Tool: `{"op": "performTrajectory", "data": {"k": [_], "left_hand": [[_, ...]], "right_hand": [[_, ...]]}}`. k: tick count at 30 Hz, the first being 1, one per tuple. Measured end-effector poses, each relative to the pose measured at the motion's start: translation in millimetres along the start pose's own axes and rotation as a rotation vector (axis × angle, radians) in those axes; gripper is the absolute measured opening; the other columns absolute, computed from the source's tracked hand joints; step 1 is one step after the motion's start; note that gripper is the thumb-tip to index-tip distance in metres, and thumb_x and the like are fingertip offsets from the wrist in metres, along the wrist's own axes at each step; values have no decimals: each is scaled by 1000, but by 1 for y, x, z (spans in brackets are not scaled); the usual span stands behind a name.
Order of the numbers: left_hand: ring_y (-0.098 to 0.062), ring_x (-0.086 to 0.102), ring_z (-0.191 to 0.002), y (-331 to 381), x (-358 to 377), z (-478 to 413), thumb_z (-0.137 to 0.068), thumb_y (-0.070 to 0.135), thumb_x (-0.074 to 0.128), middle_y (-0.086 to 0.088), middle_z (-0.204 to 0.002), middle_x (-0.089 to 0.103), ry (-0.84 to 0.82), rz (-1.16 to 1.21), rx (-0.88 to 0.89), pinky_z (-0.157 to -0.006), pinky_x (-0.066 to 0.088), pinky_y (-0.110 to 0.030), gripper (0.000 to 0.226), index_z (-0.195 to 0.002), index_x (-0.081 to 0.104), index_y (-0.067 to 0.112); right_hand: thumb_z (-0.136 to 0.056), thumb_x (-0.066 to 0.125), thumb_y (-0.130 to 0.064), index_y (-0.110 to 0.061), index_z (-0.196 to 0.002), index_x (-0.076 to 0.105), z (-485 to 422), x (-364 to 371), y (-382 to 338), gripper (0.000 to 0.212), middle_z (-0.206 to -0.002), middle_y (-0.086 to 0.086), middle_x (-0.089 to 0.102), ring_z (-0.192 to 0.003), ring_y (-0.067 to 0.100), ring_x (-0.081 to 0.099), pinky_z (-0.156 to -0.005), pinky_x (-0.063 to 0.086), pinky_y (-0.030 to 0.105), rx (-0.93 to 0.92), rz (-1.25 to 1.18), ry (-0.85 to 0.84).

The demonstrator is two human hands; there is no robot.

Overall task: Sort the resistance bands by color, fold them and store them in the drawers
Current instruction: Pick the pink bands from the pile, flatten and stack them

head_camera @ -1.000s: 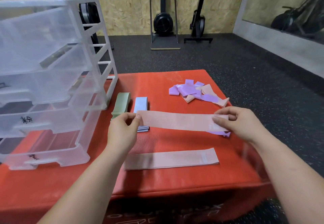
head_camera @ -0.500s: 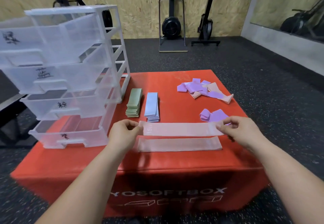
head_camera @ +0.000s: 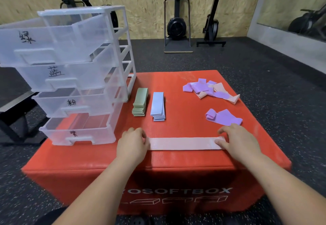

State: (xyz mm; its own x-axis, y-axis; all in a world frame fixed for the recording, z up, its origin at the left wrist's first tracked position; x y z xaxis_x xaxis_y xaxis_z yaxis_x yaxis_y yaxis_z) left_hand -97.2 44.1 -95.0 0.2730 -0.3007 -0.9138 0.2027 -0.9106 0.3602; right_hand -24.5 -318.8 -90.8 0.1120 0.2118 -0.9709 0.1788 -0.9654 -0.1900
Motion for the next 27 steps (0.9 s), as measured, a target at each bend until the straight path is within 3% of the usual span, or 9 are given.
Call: {"op": "performTrajectory", "data": {"k": [5,9,11,21,27], "left_hand": [[-30,54,-116,2,-11,-11,-90,35,74,-2,-125,58,7,6,81,-96,51,-45,41,-127,62,25],[-20,52,-129,2,-18,-13,-85,40,82,10,-141,57,-258,50,308,-106,48,-42,65,-143,54,35],[-18,51,-131,1,-18,-13,-82,38,86,13,-143,58,-338,14,340,-109,47,-41,75,-149,51,37],[-13,52,-123,-1,-19,-16,-83,40,86,16,-132,62,-313,-12,379,-104,49,-37,69,-145,54,38],[-12,50,-123,9,-15,-23,-83,54,81,18,-133,59,-317,-1,419,-105,48,-34,68,-144,55,40]], "right_hand": [[-81,80,-55,-43,-114,68,-10,-10,13,37,-109,-18,56,-100,8,59,-87,52,37,-58,-170,-35],[-71,91,-44,-41,-130,65,-13,-13,20,64,-130,-26,57,-120,-3,55,-106,45,26,-248,-205,-288],[-73,90,-42,-41,-129,65,-13,-8,21,62,-131,-26,59,-123,-2,54,-107,42,24,-271,-150,-305],[-74,90,-41,-43,-121,69,-18,-8,23,52,-121,-27,63,-112,-3,58,-98,46,22,-271,-149,-269],[-75,85,-53,-46,-118,69,-23,-8,24,46,-116,-25,63,-105,-7,60,-95,50,22,-263,-243,-270]]}}
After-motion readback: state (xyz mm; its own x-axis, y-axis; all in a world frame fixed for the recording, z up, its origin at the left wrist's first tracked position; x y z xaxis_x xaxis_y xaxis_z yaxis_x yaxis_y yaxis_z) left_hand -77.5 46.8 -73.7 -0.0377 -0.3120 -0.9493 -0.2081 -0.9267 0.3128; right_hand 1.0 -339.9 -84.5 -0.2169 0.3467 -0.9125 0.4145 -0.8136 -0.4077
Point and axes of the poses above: each hand's wrist, its own z-axis away from the middle knuckle, its own x-axis out of the palm, y = z × x, the point moved 1 cm from there along -z, towards the middle knuckle
